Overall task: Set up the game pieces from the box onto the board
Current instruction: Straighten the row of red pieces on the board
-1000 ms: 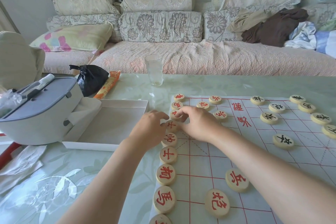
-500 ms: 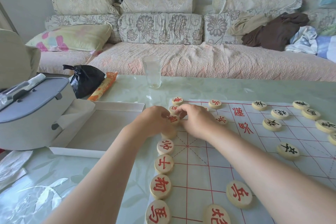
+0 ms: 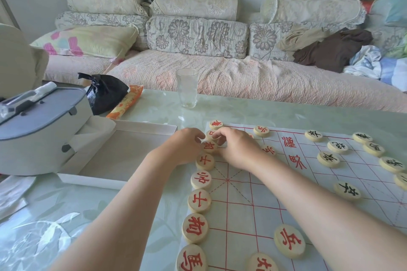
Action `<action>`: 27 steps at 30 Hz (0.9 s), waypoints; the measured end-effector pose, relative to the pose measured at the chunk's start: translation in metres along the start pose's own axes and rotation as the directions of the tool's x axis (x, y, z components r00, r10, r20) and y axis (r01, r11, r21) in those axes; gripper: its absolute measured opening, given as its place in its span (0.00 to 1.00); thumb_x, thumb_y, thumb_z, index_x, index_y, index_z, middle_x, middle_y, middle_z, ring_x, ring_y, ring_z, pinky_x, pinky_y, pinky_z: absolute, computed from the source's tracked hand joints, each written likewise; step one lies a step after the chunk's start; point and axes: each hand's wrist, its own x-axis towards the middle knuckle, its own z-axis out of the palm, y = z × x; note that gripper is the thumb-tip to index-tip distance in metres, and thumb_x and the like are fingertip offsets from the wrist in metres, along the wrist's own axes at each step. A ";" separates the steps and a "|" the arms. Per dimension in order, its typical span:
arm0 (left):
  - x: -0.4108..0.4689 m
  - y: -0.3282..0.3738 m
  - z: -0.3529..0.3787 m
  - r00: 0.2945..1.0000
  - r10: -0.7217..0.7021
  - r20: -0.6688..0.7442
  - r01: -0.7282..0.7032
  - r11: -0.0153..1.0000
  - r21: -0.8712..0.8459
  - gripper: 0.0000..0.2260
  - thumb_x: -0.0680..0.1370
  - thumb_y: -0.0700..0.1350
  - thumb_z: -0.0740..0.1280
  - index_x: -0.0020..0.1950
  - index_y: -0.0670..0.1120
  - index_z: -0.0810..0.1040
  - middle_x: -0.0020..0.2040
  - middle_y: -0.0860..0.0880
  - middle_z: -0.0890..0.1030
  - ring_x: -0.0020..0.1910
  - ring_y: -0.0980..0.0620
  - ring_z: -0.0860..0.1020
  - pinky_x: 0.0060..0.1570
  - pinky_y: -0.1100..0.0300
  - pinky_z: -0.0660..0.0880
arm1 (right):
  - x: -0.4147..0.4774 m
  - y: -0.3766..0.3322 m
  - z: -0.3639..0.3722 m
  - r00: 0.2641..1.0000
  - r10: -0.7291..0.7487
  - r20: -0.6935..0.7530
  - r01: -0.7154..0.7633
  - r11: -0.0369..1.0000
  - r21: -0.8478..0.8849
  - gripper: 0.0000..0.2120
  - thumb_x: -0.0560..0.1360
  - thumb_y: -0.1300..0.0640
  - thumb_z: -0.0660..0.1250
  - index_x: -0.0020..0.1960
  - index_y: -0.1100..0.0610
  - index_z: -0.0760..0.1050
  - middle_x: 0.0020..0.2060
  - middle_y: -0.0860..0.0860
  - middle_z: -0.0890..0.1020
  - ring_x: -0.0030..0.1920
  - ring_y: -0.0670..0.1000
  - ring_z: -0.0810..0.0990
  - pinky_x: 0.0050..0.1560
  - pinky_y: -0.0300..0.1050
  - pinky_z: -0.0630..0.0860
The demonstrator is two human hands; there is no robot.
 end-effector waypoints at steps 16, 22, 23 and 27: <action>0.035 0.013 0.000 0.994 0.041 0.105 -0.055 0.990 0.131 0.29 0.76 0.36 0.54 0.69 0.64 0.69 0.65 0.46 0.73 0.56 0.47 0.73 0.52 0.55 0.72 | 0.037 0.003 -0.011 0.998 0.036 -0.056 -0.040 0.997 -0.072 0.06 0.75 0.49 0.71 0.52 0.42 0.80 0.52 0.43 0.80 0.51 0.48 0.79 0.46 0.42 0.73; 0.036 0.005 -0.009 0.999 0.025 -0.019 -0.024 0.996 0.085 0.22 0.77 0.36 0.55 0.67 0.52 0.75 0.65 0.49 0.76 0.62 0.48 0.73 0.60 0.57 0.72 | 0.045 0.009 -0.012 0.997 0.043 -0.057 -0.051 0.987 -0.152 0.08 0.74 0.47 0.71 0.53 0.42 0.79 0.53 0.42 0.80 0.54 0.48 0.78 0.47 0.42 0.71; 0.038 0.003 -0.009 0.999 0.019 -0.041 -0.017 0.998 0.066 0.23 0.77 0.35 0.55 0.67 0.51 0.74 0.65 0.50 0.76 0.63 0.49 0.73 0.60 0.58 0.71 | 0.045 0.010 -0.012 0.998 0.040 -0.054 -0.047 0.988 -0.148 0.09 0.74 0.48 0.71 0.54 0.42 0.79 0.53 0.42 0.80 0.54 0.48 0.78 0.48 0.43 0.71; 0.035 0.007 -0.006 0.998 0.039 -0.051 -0.038 0.999 0.016 0.22 0.77 0.35 0.57 0.68 0.50 0.75 0.66 0.51 0.75 0.63 0.49 0.74 0.58 0.60 0.72 | 0.044 0.007 -0.010 1.000 0.009 -0.024 -0.011 0.996 -0.090 0.09 0.73 0.48 0.72 0.54 0.42 0.79 0.51 0.41 0.81 0.52 0.47 0.78 0.49 0.43 0.74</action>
